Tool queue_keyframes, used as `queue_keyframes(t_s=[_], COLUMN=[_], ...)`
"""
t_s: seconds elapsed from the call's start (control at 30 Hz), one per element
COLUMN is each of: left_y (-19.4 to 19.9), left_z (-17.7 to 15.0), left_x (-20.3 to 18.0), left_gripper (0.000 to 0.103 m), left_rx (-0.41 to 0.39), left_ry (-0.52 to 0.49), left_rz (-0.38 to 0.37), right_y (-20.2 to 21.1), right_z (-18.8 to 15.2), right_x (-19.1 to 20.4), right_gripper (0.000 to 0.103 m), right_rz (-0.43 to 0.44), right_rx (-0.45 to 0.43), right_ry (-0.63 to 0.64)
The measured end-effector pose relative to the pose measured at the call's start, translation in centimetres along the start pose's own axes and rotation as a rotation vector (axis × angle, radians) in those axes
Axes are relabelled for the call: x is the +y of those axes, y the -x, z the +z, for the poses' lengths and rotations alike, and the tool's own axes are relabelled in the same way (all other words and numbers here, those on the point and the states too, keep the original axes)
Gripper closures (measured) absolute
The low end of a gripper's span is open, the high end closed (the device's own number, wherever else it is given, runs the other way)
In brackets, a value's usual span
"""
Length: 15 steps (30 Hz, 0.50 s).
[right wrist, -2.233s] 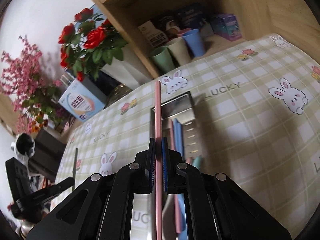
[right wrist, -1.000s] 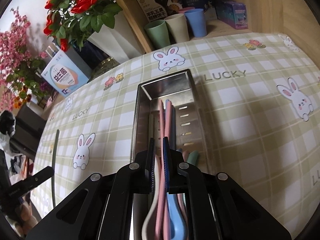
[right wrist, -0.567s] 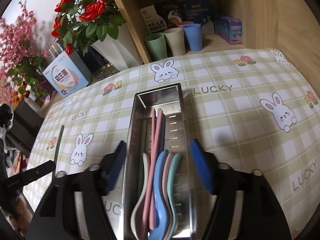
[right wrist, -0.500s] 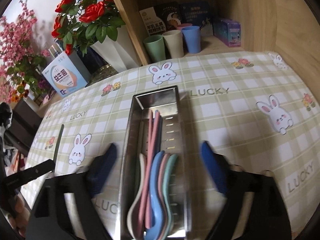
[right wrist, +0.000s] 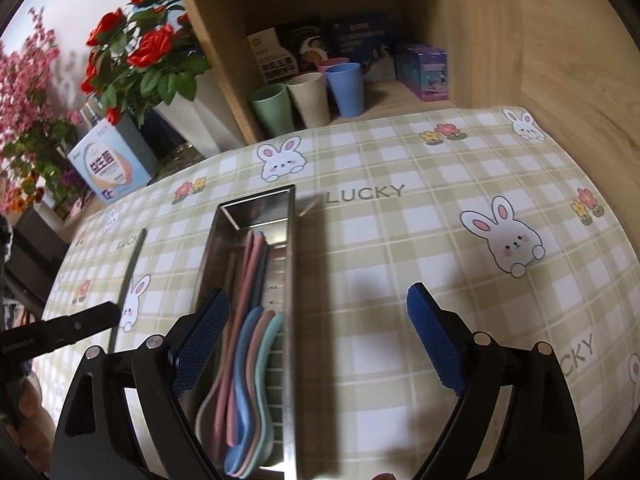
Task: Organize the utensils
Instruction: 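Lower the pink chopstick into the tray and open the right tool, then lower the green chopstick into the tray and open the left tool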
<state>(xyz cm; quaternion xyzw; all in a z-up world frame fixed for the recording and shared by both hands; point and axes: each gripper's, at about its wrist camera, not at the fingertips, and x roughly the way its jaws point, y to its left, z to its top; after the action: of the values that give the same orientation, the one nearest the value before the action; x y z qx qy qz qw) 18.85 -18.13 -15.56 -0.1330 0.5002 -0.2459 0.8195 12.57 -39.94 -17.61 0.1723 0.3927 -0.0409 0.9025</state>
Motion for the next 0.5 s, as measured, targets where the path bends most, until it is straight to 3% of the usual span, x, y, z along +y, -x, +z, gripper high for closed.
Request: queue_keyframes(t_s=[0.33,0.5], left_y=[-4.8,-6.2], left_z=[1.4,1.9], left_x=[-2.1,-1.8], left_gripper=[0.097,0.097], left_rx=[0.031,0.012], left_ry=[0.088,0.11], left_rz=[-0.032,-0.008], right_y=[0.4,0.1], right_z=[-0.2,-0.2], right_x=[-2.3,-2.5], right_gripper=[0.016,0.016], right_rz=[-0.012,-0.009], right_rx=[-0.009,-0.005], right_ry=[-0.051,-0.054])
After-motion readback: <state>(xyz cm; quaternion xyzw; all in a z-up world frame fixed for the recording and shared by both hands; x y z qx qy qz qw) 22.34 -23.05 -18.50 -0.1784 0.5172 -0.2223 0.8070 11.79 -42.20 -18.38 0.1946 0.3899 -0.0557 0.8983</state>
